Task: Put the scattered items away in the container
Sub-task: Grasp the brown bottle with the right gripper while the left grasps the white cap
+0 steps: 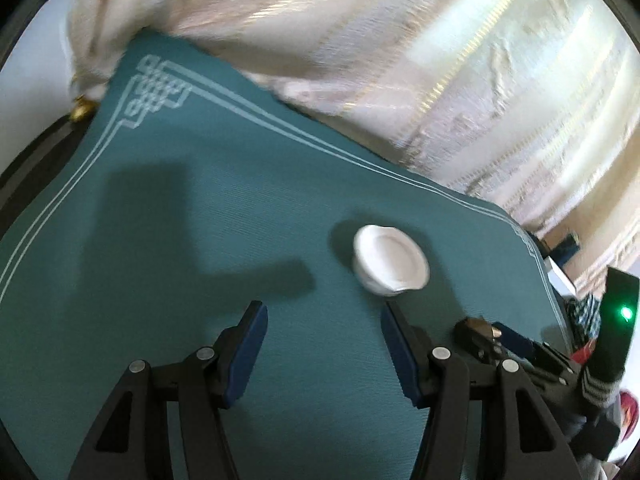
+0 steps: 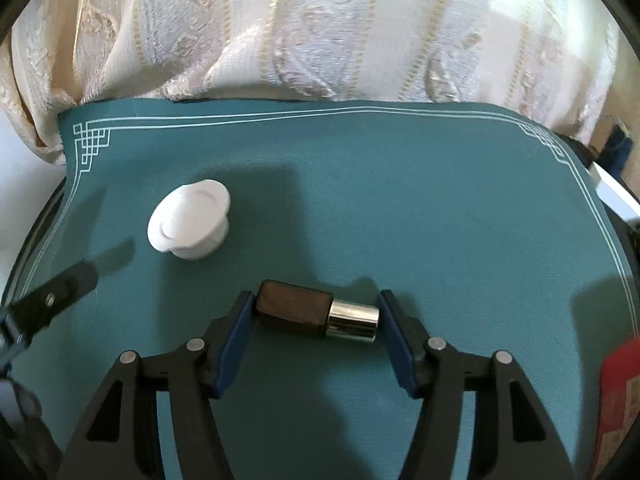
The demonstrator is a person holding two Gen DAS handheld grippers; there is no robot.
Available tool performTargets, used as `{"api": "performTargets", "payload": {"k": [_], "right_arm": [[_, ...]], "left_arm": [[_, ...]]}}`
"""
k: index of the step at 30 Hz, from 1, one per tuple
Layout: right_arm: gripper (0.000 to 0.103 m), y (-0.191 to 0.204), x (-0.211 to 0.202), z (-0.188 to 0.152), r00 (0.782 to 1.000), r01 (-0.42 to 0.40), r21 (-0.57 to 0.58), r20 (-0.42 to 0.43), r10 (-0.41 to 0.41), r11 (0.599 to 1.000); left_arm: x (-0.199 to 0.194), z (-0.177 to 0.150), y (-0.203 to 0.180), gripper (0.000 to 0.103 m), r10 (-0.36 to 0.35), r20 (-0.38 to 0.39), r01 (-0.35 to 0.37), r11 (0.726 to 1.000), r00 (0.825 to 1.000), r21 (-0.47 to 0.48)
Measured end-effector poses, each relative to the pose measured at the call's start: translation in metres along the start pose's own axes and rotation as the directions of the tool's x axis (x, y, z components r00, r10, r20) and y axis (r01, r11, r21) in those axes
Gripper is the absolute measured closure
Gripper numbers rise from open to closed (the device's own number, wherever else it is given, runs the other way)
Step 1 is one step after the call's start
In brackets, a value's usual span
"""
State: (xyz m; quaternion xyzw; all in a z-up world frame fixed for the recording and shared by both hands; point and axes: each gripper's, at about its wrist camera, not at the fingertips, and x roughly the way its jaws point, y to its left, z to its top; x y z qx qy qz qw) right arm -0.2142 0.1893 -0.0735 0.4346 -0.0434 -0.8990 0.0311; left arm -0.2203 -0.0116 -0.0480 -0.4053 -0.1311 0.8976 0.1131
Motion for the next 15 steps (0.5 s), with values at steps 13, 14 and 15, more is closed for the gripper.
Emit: {"api": "performTargets", "payload": {"k": [13, 14, 15], "right_arm": [[0.038, -0.017, -0.011, -0.010, 0.998, -0.058, 0.050, 0.025, 0.057, 0.997], [0.038, -0.017, -0.011, -0.009, 0.998, -0.062, 0.054, 0.027, 0.061, 0.997], [0.038, -0.018, -0.011, -0.010, 0.998, -0.066, 0.057, 0.027, 0.064, 0.996]], "left_arm": [[0.065, 0.028, -0.058, 0.042, 0.073, -0.049, -0.066, 0.989, 0.996, 0.133], [0.069, 0.030, -0.059, 0.042, 0.075, -0.054, -0.067, 0.989, 0.996, 0.133], [0.072, 0.031, -0.060, 0.042, 0.071, -0.061, -0.063, 0.989, 0.996, 0.134]]}}
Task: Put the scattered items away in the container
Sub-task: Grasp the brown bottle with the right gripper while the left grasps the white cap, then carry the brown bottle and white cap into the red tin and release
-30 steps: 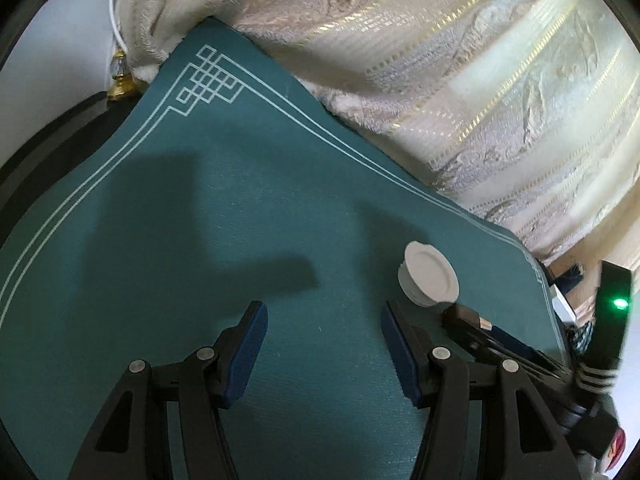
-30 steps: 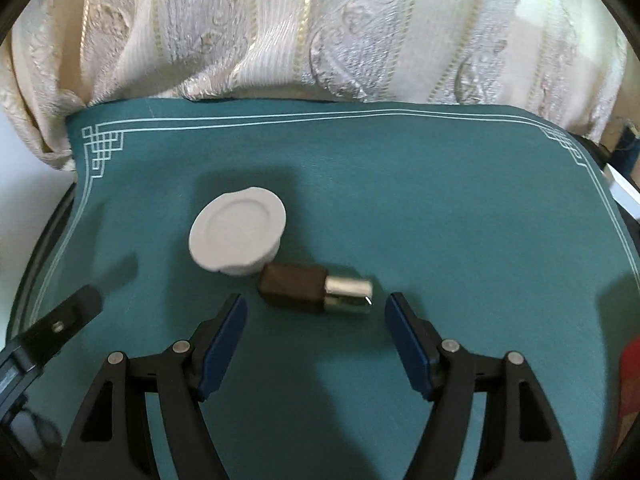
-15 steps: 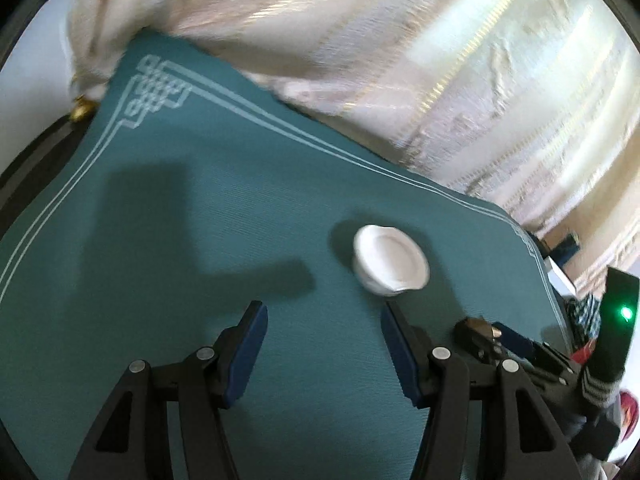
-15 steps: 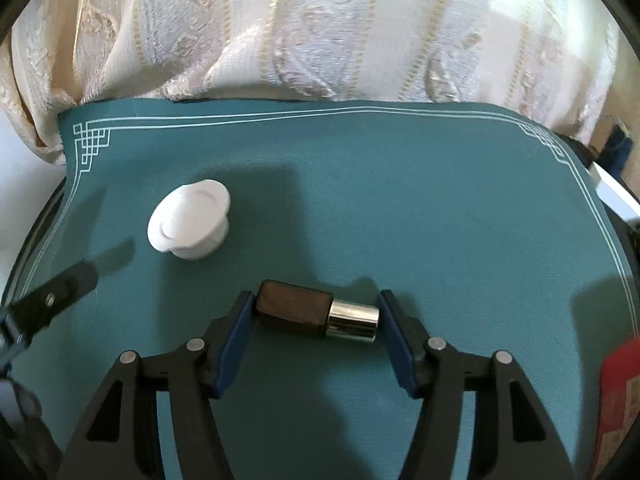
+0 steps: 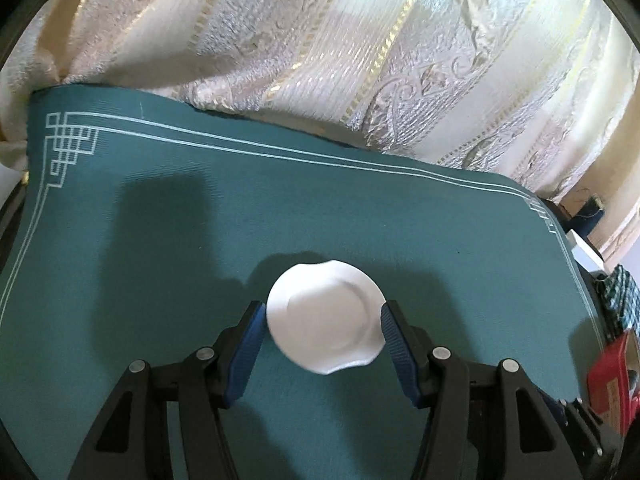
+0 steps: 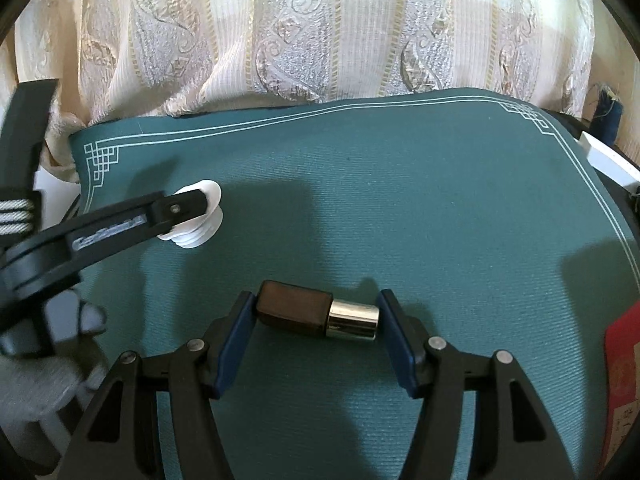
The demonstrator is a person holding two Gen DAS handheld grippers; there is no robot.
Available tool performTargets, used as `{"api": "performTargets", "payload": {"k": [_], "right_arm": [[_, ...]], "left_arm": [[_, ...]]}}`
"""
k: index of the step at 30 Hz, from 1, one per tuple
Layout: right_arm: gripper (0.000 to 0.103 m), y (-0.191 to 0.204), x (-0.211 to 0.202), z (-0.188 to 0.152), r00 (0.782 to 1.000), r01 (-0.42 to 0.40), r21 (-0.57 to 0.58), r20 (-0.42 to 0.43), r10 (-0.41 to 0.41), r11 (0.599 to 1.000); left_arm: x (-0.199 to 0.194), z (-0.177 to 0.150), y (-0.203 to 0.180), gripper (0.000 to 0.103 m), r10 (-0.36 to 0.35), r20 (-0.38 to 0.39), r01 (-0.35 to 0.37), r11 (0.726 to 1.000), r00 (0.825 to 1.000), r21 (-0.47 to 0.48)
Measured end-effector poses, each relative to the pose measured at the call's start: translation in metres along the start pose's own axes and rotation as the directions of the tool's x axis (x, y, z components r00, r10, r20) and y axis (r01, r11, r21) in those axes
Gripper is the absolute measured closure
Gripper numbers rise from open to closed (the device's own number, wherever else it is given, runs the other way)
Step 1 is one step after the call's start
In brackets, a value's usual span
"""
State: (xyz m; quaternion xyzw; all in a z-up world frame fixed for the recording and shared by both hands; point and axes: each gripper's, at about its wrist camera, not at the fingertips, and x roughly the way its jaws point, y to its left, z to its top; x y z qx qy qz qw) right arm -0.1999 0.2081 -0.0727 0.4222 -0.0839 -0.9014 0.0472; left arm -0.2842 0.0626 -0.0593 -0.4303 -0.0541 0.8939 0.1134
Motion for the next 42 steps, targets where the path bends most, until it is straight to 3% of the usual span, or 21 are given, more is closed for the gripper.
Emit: {"api": "performTargets", "payload": {"k": [4, 9, 11, 15, 26, 35, 42], "right_arm": [[0.038, 0.000, 0.000, -0.001, 1.000, 0.000, -0.002, -0.001, 0.000, 1.000], [0.038, -0.001, -0.001, -0.001, 1.000, -0.001, -0.002, -0.001, 0.001, 1.000], [0.038, -0.001, -0.001, -0.001, 1.000, 0.000, -0.002, -0.001, 0.000, 1.000], [0.038, -0.001, -0.001, 0.000, 1.000, -0.002, -0.002, -0.002, 0.002, 1.000], [0.038, -0.005, -0.012, -0.005, 1.000, -0.008, 0.011, 0.010, 0.008, 1.000], [0.038, -0.028, -0.098, -0.019, 0.991, 0.033, 0.019, 0.131, -0.035, 0.999], [0.038, -0.081, -0.195, -0.039, 0.951, 0.133, 0.097, 0.269, -0.155, 0.986]], "left_arm": [[0.011, -0.003, -0.008, 0.031, -0.021, -0.028, 0.021, 1.000, 0.999, 0.017], [0.018, -0.004, -0.017, 0.030, 0.012, -0.024, -0.010, 0.998, 1.000, 0.061], [0.018, -0.003, -0.015, 0.036, 0.000, -0.019, 0.001, 0.998, 1.000, 0.064], [0.015, -0.003, -0.010, 0.037, -0.051, -0.007, 0.051, 0.998, 0.999, 0.049], [-0.035, -0.025, -0.002, 0.037, -0.078, 0.059, 0.077, 0.997, 0.995, 0.005], [-0.088, -0.046, -0.042, 0.037, -0.172, 0.109, 0.165, 0.984, 0.979, 0.065], [-0.130, -0.059, -0.108, 0.037, -0.293, 0.122, 0.269, 0.947, 0.948, 0.177]]}}
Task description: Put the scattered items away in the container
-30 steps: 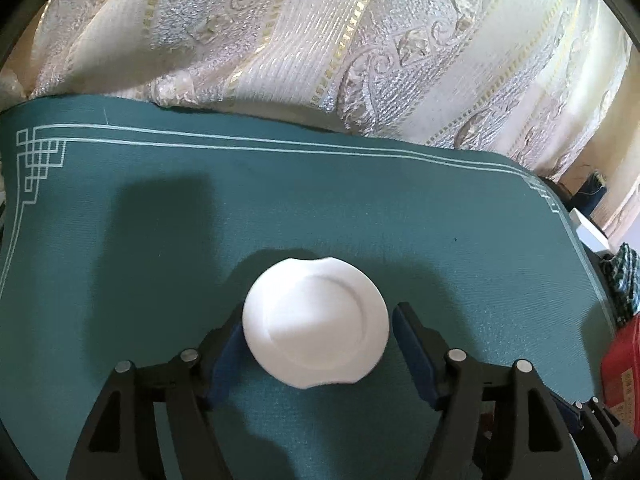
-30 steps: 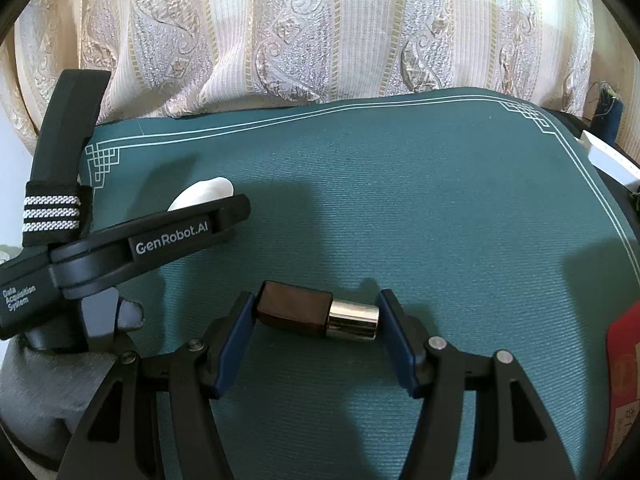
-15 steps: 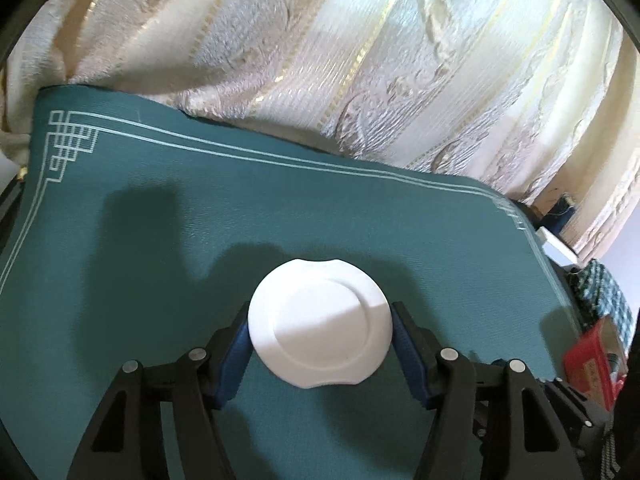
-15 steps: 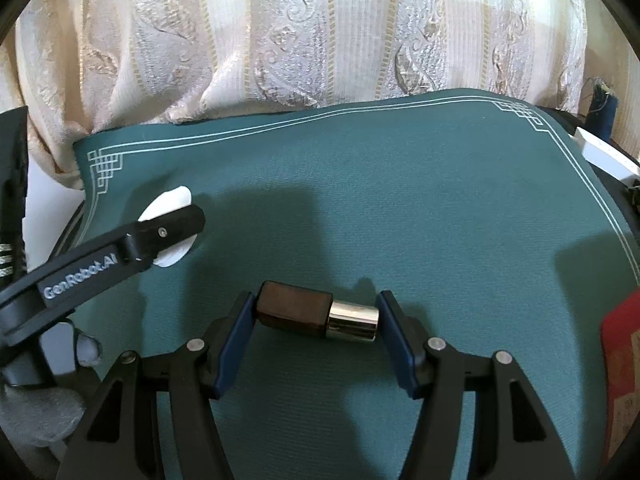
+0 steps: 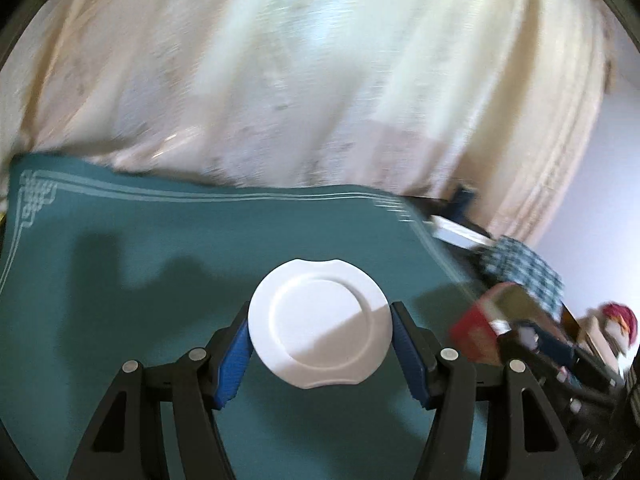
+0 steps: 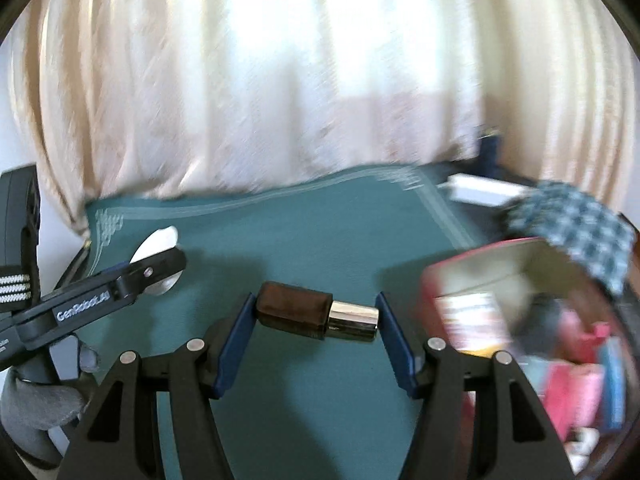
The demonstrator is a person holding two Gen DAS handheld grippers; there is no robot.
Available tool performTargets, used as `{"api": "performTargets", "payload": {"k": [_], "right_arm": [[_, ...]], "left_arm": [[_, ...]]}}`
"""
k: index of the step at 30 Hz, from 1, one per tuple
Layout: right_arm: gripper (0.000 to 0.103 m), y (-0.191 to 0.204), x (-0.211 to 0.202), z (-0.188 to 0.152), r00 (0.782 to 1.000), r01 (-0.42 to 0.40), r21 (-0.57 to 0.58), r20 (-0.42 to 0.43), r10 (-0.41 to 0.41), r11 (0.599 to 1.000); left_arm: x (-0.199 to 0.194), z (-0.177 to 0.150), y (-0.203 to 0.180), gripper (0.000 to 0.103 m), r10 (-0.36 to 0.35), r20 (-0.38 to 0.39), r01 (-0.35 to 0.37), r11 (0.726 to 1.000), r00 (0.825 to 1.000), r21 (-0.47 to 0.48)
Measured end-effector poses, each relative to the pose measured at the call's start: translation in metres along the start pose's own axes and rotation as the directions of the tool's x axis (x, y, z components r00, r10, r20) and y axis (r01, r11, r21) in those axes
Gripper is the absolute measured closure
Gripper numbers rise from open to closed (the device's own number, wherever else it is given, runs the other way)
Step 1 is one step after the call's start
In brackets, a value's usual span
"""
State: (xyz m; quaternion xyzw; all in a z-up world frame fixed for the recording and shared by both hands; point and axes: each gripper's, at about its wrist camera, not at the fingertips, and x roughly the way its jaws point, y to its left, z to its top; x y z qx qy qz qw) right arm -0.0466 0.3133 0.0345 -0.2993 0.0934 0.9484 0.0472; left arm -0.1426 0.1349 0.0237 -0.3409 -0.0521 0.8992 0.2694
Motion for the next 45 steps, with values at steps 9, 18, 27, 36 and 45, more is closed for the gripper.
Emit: {"api": "performTargets", "payload": {"k": [9, 18, 27, 36, 45], "right_arm": [[0.038, -0.112, -0.069, -0.010, 0.978, 0.192, 0.119, 0.058, -0.200, 0.974], [0.038, -0.164, -0.085, -0.028, 0.972, 0.227, 0.157, 0.026, -0.234, 0.961], [0.027, -0.173, -0.086, -0.036, 0.979, 0.195, 0.183, 0.023, -0.203, 0.964], [0.025, -0.168, -0.098, -0.036, 0.980, 0.181, 0.213, 0.045, -0.195, 0.960], [0.023, -0.119, -0.111, -0.034, 0.982, 0.174, 0.112, 0.050, -0.180, 0.978]], "left_arm": [[0.012, -0.014, -0.123, 0.037, -0.181, -0.056, 0.186, 0.975, 0.982, 0.122], [0.038, -0.034, -0.211, 0.036, -0.244, -0.142, 0.270, 0.939, 0.959, 0.212], [0.048, -0.038, -0.223, 0.026, -0.242, -0.168, 0.275, 0.939, 0.955, 0.207], [0.024, -0.034, -0.202, 0.023, -0.196, -0.085, 0.208, 0.964, 0.977, 0.168], [-0.022, -0.048, -0.173, 0.001, -0.138, 0.027, 0.132, 0.977, 0.990, 0.167]]}}
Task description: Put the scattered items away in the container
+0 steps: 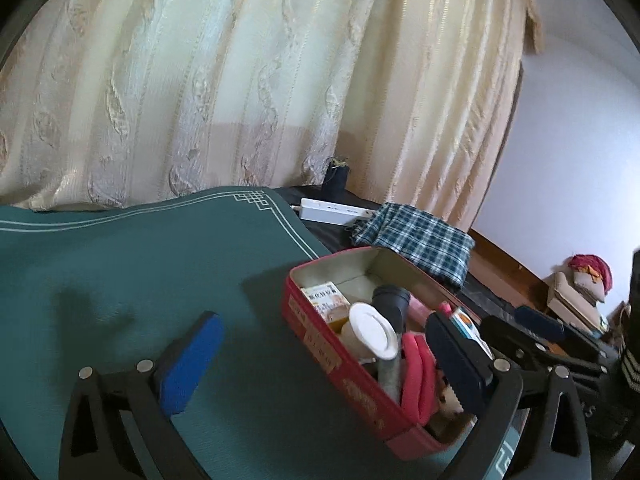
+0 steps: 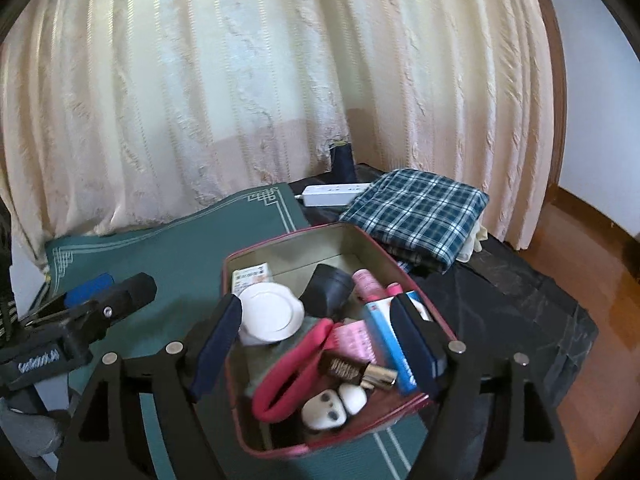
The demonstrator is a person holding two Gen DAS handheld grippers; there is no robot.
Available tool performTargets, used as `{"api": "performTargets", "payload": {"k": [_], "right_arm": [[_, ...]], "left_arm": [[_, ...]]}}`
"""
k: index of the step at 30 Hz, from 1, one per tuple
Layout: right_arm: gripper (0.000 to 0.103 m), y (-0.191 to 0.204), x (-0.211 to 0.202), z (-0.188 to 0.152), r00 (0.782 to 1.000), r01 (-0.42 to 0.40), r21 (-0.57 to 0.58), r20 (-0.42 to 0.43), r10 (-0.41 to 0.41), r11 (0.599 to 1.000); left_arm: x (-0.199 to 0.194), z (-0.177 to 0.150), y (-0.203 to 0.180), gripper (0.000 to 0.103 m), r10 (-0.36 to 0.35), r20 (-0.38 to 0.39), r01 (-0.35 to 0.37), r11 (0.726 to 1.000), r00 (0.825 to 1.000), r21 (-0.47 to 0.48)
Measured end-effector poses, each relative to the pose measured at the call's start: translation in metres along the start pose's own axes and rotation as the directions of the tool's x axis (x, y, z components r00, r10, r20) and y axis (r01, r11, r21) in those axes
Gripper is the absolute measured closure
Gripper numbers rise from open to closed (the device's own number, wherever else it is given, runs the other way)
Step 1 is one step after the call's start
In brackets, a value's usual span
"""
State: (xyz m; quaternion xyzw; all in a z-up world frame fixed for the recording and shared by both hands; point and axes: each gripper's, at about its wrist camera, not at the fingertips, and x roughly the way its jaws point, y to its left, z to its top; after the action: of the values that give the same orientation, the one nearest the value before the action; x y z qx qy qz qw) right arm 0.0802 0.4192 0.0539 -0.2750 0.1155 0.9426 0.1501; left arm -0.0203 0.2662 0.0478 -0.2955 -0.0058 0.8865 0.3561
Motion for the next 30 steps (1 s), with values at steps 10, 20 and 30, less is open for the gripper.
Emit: {"api": "performTargets", "payload": {"k": [10, 20, 30], "right_arm": [[0.021, -0.012, -0.029, -0.027, 0.992, 0.106, -0.015, -0.070, -0.107, 0.994], [0.020, -0.024, -0.037, -0.048, 0.980, 0.119, -0.062, -0.150, -0.127, 0.991], [0.020, -0.049, -0.031, -0.069, 0.973, 0.087, -0.071, -0.206, -0.100, 0.994]], "left_arm": [[-0.035, -0.024, 0.003, 0.001, -0.007, 0.038, 0.010, 0.997, 0.999, -0.079], [-0.052, -0.037, -0.026, 0.001, 0.069, 0.086, -0.072, 0.997, 0.994, 0.042], [-0.031, -0.059, -0.064, 0.001, 0.170, 0.017, -0.170, 0.978, 0.985, 0.118]]}}
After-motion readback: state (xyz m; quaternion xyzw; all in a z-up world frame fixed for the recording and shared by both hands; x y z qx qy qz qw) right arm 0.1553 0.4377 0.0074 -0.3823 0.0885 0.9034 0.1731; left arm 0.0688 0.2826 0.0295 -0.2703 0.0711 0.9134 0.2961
